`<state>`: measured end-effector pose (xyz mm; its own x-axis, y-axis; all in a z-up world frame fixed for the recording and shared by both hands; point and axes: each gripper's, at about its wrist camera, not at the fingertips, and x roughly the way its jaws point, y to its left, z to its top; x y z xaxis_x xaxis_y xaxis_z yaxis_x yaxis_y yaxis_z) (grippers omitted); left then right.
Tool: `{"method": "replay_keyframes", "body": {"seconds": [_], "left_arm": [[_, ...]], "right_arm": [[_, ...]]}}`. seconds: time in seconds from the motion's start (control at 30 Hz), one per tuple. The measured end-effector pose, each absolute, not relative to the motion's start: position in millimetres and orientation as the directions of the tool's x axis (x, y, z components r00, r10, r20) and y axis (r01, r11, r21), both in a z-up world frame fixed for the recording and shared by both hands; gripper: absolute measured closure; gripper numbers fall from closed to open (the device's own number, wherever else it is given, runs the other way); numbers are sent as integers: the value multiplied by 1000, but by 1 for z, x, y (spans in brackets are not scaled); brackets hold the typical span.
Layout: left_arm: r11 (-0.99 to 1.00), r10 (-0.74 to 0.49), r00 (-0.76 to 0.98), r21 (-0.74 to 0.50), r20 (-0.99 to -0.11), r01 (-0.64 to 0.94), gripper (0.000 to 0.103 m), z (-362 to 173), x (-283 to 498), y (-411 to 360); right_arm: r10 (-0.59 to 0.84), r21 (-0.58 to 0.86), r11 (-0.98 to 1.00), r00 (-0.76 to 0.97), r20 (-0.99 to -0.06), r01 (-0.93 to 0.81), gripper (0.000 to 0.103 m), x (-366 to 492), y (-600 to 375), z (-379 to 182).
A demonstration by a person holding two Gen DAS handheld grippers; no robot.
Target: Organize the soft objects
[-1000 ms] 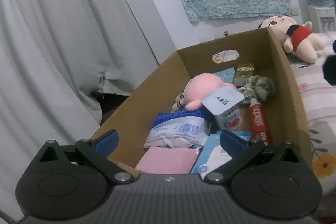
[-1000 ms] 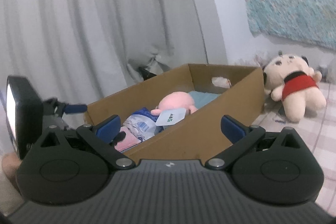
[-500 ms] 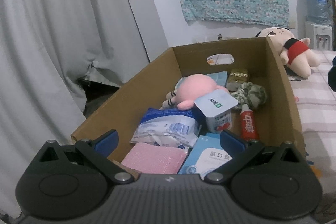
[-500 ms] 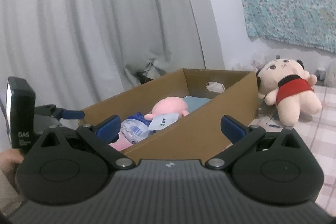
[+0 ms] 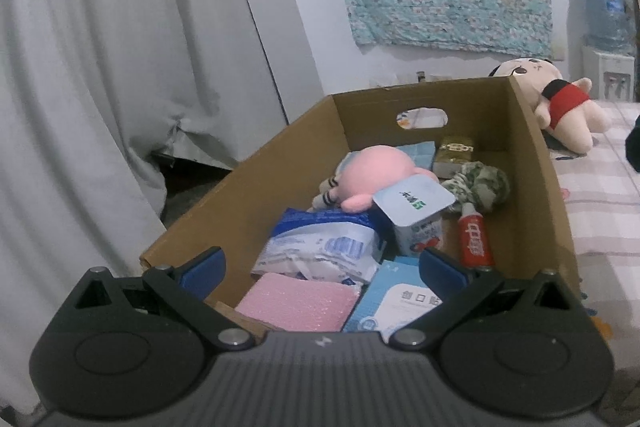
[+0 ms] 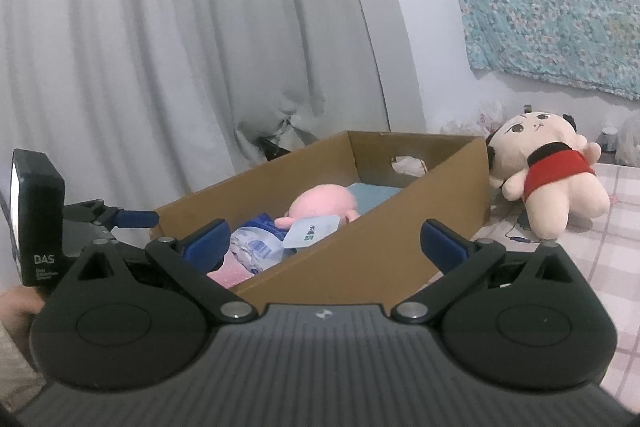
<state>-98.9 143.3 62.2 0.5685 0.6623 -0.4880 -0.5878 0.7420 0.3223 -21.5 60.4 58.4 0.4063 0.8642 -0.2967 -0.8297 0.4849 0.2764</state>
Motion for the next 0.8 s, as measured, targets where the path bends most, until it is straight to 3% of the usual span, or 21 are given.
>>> {"method": "replay_keyframes", "body": {"seconds": [0.37, 0.53, 0.8], "left_arm": [[761, 636, 570, 301, -521, -574, 0, 62, -96, 147], [744, 662, 562, 338, -497, -577, 0, 61, -98, 142], [750, 647, 567, 290, -510, -595, 0, 63, -100, 149]], "right_arm": [[847, 294, 508, 407, -343, -809, 1, -15, 71, 47], [859, 248, 483, 398, -323, -840, 1, -21, 71, 45], [875, 165, 437, 375, -307, -884, 1, -35, 85, 48]]}}
